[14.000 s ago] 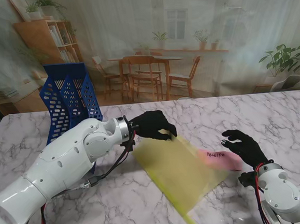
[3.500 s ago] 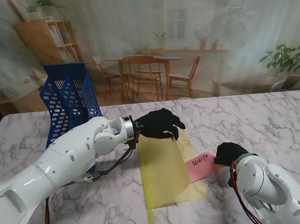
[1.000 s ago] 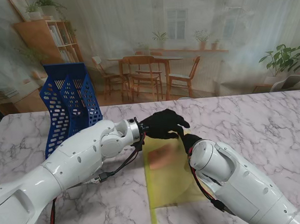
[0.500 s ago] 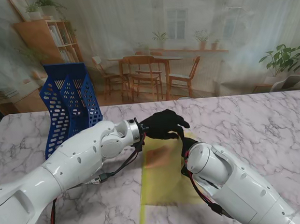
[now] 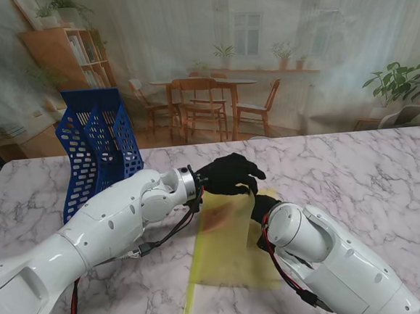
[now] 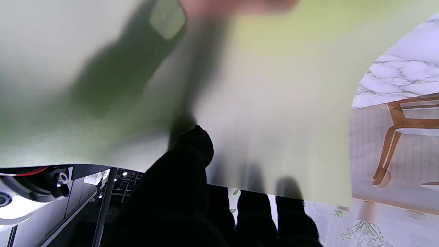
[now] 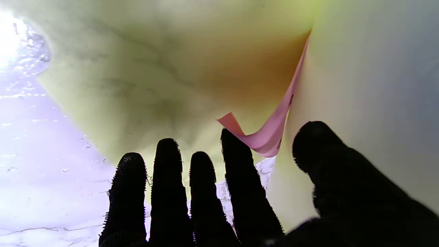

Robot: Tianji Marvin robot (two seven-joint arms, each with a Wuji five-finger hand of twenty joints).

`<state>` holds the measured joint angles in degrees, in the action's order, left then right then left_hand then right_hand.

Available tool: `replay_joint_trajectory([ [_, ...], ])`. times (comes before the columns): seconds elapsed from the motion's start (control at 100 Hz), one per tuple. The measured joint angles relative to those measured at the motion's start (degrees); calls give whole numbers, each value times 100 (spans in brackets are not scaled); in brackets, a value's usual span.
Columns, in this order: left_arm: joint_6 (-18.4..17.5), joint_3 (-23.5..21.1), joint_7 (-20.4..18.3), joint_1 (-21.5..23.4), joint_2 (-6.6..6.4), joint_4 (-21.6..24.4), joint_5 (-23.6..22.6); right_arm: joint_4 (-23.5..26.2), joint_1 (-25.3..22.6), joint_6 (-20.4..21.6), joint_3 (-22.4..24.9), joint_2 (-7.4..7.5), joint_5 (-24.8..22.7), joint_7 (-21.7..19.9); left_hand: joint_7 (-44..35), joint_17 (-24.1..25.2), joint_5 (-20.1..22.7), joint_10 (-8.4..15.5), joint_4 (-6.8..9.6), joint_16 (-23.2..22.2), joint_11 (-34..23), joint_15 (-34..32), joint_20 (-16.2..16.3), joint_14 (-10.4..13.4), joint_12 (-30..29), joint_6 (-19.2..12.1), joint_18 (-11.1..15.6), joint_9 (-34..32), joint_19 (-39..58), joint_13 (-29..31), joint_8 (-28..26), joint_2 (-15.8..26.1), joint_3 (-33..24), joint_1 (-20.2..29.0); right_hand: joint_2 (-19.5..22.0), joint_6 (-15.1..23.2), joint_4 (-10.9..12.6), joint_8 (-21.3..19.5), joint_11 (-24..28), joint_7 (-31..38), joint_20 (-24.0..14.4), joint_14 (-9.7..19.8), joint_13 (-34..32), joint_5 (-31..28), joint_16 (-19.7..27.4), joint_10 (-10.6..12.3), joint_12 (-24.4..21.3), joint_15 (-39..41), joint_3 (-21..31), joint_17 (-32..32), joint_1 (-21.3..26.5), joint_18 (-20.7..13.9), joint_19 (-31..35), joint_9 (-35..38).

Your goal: Open the sliding file folder, put the receipt in and insert it into the document holder

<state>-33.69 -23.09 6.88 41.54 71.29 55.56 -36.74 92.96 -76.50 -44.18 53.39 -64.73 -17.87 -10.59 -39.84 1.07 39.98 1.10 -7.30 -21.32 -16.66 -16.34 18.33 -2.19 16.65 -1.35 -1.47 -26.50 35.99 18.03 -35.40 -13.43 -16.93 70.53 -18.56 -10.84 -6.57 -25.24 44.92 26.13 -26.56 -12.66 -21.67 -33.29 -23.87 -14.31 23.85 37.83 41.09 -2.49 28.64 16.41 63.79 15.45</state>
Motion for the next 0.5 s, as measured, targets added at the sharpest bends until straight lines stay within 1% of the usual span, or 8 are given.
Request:
replay_joint_trajectory([
  [0.13,-15,-23,22,19,-21,33,-65,183,-200,12,263,28,-5,-57,0,0,0,0,0,0,0,0,0,0,0,0,5,0,-1,0,0,0,0,1,13,-19,10,0,-73,-287,-165,3,108,195,0,0,-87,-2,-185,4,-72,0,38,-81],
  [0.17,-17,-28,23,22,-26,38,-70,226,-245,15,303,45,-6,-58,0,0,0,0,0,0,0,0,0,0,0,0,5,0,-1,0,0,0,0,1,20,-67,10,0,-89,-287,-194,3,125,181,0,0,-91,-2,-189,5,-72,0,63,-155],
  [0.2,-17,-33,23,26,-30,43,-72,258,-279,26,335,57,-10,-63,0,0,0,0,0,0,0,0,0,0,0,0,5,0,-1,0,0,0,0,1,20,-68,10,0,-90,-350,-209,3,138,325,0,0,-99,-2,-191,5,-72,0,69,-155],
  [0.28,-20,-49,23,34,-37,48,-73,345,-408,111,511,58,-13,-65,0,0,0,0,0,-1,0,0,0,0,0,0,8,0,-1,0,0,0,0,1,22,-71,11,0,-145,-463,-218,3,170,385,0,-2,-149,-2,-191,13,-72,0,99,-233],
  [0.3,-22,-52,23,36,-39,50,-73,368,-447,135,572,53,1,-63,0,1,0,0,0,-1,0,0,0,0,0,-1,10,0,-1,0,0,0,0,1,25,-71,54,0,-157,-463,-220,3,170,391,0,-2,-159,-6,-191,16,-72,0,102,-293],
  [0.32,-24,-56,23,38,-41,52,-73,400,-495,155,649,45,26,-54,0,1,0,0,0,-1,0,0,0,0,0,-1,10,0,-1,0,0,0,0,2,105,-71,58,0,-164,-463,-227,3,172,393,0,-2,-162,-15,-191,17,-72,0,110,-294],
  [0.46,-50,-83,22,56,-51,56,-73,582,-757,279,946,38,102,93,0,2,0,0,0,-1,0,0,0,0,0,-2,11,0,-2,0,0,0,0,2,105,-71,61,0,-218,-512,-282,4,185,399,-2,-8,-227,-144,-193,17,-72,0,115,-296],
  [0.5,-54,-100,22,66,-54,60,-72,650,-844,316,1047,32,101,123,0,2,0,0,0,-1,0,0,0,0,0,-2,11,0,-2,0,0,0,0,2,105,-71,61,0,-223,-513,-284,4,185,396,-2,-8,-230,-144,-272,18,-68,0,116,-296],
])
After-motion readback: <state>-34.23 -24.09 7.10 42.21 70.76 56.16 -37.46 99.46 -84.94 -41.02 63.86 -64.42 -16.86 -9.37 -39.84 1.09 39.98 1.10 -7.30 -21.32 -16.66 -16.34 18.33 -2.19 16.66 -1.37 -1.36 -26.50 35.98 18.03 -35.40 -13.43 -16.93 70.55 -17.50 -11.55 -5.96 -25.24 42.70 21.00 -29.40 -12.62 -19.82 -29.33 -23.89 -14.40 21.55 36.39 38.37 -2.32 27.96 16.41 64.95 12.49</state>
